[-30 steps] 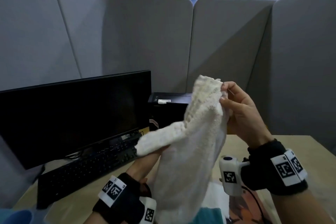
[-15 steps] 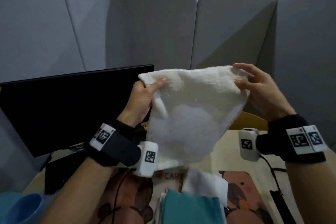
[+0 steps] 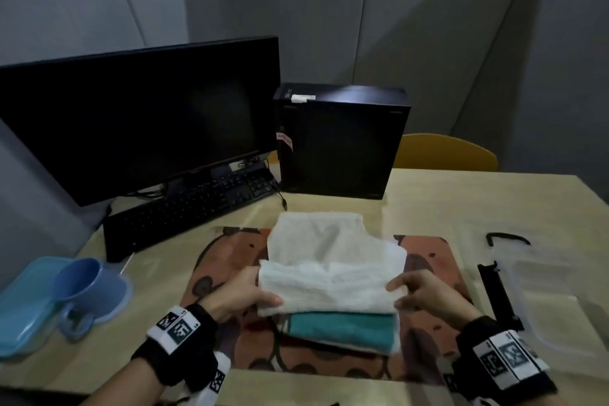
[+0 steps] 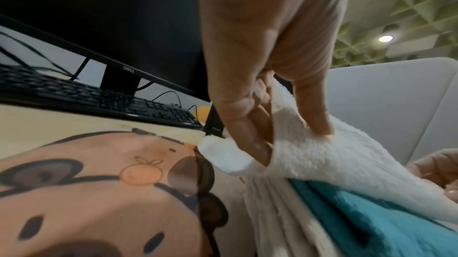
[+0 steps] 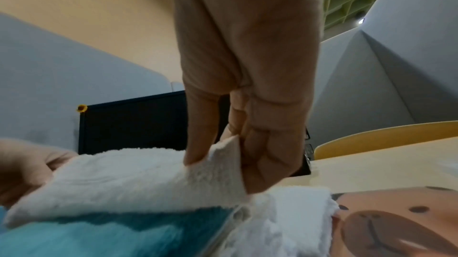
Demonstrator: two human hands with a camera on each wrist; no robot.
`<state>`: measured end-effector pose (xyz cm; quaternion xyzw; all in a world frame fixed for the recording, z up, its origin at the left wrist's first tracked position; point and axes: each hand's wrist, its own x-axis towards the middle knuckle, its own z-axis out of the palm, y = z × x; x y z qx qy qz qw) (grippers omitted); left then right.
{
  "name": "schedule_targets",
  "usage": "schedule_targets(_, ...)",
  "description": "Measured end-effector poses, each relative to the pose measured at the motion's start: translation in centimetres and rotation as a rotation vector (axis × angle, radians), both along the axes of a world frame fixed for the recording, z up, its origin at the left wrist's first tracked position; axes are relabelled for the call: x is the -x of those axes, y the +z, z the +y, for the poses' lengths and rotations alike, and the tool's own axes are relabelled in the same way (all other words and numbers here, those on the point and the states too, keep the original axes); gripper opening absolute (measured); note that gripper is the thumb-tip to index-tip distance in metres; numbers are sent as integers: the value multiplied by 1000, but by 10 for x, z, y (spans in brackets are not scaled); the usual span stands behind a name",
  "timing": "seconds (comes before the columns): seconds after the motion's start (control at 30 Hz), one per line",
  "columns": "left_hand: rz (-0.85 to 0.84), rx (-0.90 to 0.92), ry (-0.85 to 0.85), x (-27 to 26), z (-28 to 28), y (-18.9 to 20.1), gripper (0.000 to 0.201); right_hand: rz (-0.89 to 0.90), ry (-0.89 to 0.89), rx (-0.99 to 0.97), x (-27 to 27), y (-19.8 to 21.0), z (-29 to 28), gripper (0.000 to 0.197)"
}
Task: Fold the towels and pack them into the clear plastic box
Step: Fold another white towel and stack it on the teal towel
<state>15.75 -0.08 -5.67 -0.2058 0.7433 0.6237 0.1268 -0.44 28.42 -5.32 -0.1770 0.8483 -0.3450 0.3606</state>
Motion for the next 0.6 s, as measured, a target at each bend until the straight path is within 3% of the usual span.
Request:
schedule_targets(0.2, 71, 9, 64, -4, 10, 11, 96, 130, 97, -79, 2, 16, 11, 30)
schedule_targets(0.3, 49, 7, 38, -10, 12, 12, 93, 186, 189, -124, 2, 23, 14, 32)
schedule_targets(0.37, -5, 132, -56, -15, 17, 15, 71, 218, 243, -132, 1, 28, 12, 34)
schedule_targets(0.43, 57, 222, 4, -14, 19, 24, 55, 226, 230, -29, 2, 35, 7, 37)
schedule_targets(0.53, 257, 57, 290, -1, 12, 36, 69, 244, 66, 182, 12, 51, -4, 44)
schedule_targets(0.6, 306, -4, 329, 5, 10, 37, 82, 272, 7, 255, 16, 58, -10, 49)
